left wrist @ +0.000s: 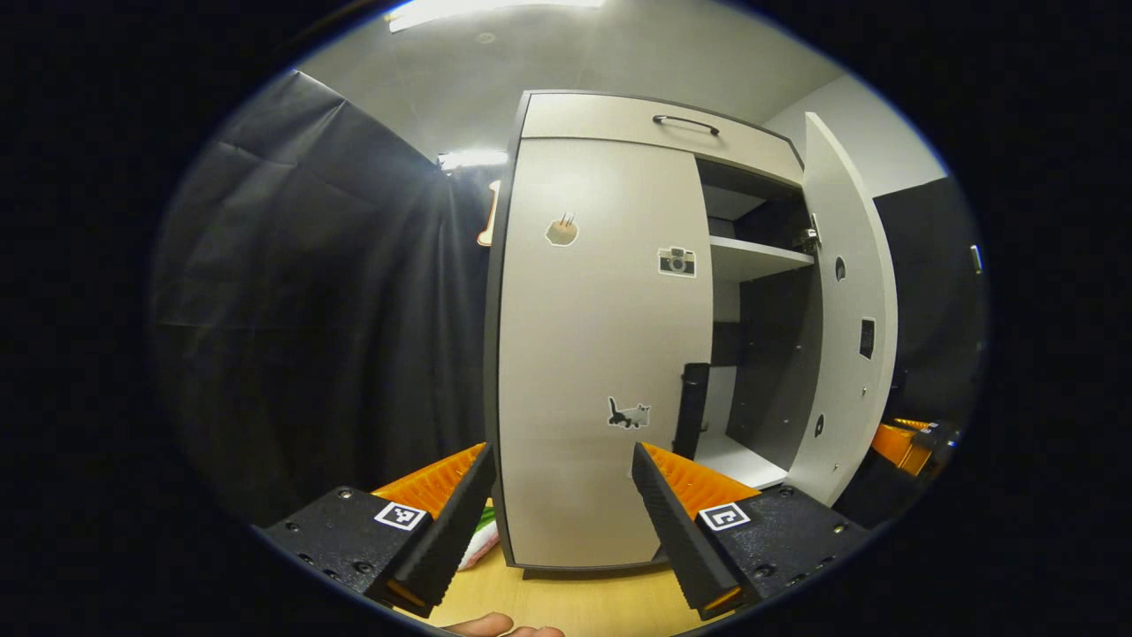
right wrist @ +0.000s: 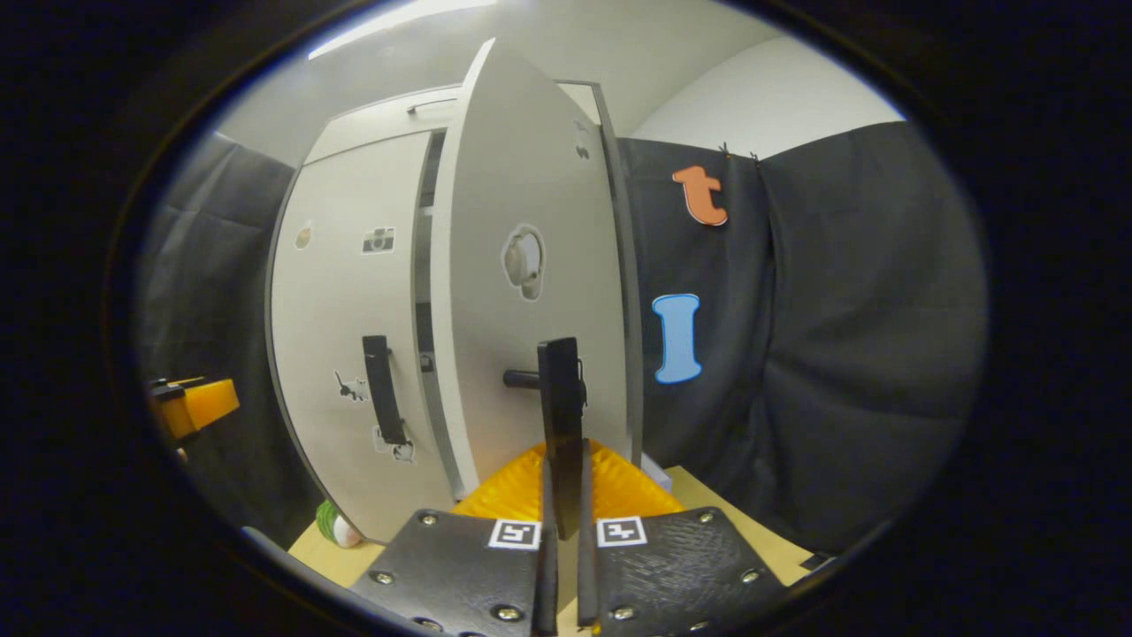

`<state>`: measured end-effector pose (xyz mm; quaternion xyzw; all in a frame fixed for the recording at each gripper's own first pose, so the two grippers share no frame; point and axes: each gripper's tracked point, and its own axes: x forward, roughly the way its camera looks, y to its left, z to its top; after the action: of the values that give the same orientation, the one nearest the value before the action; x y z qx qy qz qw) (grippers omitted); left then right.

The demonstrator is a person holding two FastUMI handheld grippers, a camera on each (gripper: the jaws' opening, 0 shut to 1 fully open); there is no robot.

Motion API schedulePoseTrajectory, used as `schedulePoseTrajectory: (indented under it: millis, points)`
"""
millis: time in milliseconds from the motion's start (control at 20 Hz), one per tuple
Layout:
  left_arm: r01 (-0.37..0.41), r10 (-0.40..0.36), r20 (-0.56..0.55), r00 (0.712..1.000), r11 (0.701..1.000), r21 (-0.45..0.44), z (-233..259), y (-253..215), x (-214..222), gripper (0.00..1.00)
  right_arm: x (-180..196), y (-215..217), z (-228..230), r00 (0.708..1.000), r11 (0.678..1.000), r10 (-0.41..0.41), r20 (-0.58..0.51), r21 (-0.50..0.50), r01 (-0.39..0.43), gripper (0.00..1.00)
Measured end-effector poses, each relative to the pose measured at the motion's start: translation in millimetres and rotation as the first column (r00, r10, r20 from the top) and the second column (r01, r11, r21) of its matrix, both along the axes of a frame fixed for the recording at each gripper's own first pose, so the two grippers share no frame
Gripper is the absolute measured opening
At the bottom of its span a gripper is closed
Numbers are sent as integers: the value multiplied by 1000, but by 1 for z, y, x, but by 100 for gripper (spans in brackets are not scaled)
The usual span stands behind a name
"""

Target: Open the right door of the double-door shoe cabinet with the right hand, and open the left door with the left hand.

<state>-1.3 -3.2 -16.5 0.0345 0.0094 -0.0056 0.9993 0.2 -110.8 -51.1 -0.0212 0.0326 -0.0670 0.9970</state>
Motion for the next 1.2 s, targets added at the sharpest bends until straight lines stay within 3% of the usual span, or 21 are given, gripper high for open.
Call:
schedulePoseTrajectory:
  millis: [250, 400, 850, 1000, 1200]
  points:
    - [0, 0, -12, 1000, 1000, -6, -5, -6, -4, 99, -5, -17, 3, 1000, 999, -28, 1, -42, 28, 8]
    - [2, -2, -21, 1000, 1000, -17, -10, -12, 1, 96, -12, -38, 5, 999, 998, -53, -1, -32, 53, 8]
    - [80, -82, -33, 996, 995, -58, -16, -63, 16, 96, -22, -99, 28, 991, 989, -126, 46, -70, 130, 5]
    - [95, -96, -28, 995, 994, -48, -14, -75, 24, 96, -29, -113, 30, 991, 990, -130, 43, -50, 132, 5]
    - [86, -87, -40, 995, 996, -23, -17, -81, 42, 96, -46, -137, 45, 978, 977, -193, 76, -74, 198, 5]
